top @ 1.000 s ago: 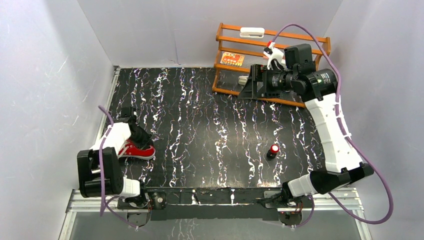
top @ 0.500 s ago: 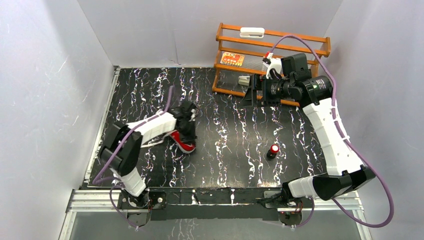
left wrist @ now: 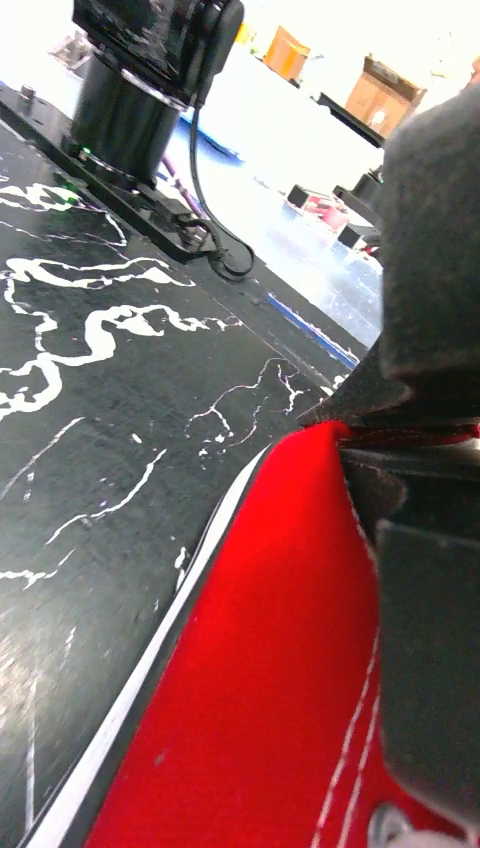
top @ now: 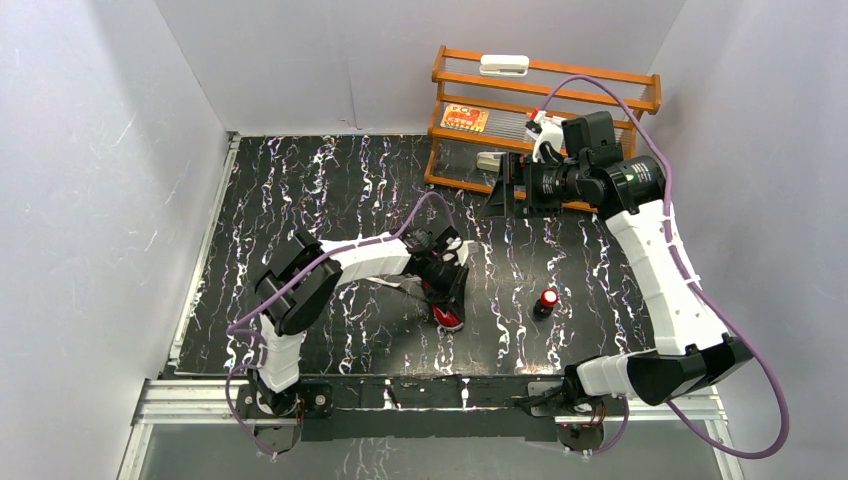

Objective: Tie the shoes

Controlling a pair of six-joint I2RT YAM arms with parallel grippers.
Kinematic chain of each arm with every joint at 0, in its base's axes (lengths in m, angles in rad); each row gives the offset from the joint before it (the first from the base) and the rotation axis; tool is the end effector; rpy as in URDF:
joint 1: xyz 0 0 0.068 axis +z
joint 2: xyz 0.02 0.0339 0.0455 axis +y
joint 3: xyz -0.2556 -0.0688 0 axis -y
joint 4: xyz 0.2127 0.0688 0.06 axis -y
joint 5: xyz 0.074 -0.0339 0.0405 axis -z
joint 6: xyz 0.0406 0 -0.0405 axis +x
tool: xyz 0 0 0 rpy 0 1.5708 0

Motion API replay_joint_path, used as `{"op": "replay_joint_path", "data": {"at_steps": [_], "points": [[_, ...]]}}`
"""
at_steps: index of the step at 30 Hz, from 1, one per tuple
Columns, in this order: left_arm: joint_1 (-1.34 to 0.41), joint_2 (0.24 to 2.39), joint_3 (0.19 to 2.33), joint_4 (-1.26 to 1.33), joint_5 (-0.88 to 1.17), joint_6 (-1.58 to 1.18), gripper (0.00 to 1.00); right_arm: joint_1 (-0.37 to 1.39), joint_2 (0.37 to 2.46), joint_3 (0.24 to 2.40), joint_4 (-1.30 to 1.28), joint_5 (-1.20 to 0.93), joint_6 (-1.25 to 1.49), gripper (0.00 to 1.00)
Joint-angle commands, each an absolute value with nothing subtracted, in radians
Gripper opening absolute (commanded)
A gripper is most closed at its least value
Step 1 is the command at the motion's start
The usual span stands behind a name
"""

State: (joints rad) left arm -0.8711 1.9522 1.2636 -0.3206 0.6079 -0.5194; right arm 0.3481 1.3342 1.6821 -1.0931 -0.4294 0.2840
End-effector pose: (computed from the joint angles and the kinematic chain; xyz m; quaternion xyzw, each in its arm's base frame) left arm 0.2235 -0.3016 0.1711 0.2421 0.8881 -0.3902 0.0188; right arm 0.2021 0.0913 0.4157 -0.1141 0.8918 0.3073 0.3119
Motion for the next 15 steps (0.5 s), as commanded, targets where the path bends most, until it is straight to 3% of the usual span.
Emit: {"op": "replay_joint_path", "data": {"at_steps": [1, 4, 5, 9, 15], "points": [[-0.899, 1.891, 1.207, -0.346, 0.731, -0.483, 0.00, 0.350, 1.315, 1.672, -1.064, -0.440, 0.278, 0.99], [-0.898, 1.836, 1.174, -0.376, 0.660, -0.481, 0.21, 0.349, 1.313, 1.659, -1.066, -0.434, 0.276, 0.99], [-0.898, 1.806, 1.172, -0.386, 0.631, -0.484, 0.36, 0.350, 1.313, 1.653, -1.069, -0.430, 0.275, 0.99], [-0.897, 1.683, 1.176, -0.406, 0.540, -0.490, 0.67, 0.350, 1.312, 1.640, -1.100, -0.366, 0.262, 0.98], [-0.829, 1.449, 1.127, -0.475, 0.457, -0.490, 0.91, 0.350, 1.306, 1.601, -1.137, -0.310, 0.203, 0.99]]}}
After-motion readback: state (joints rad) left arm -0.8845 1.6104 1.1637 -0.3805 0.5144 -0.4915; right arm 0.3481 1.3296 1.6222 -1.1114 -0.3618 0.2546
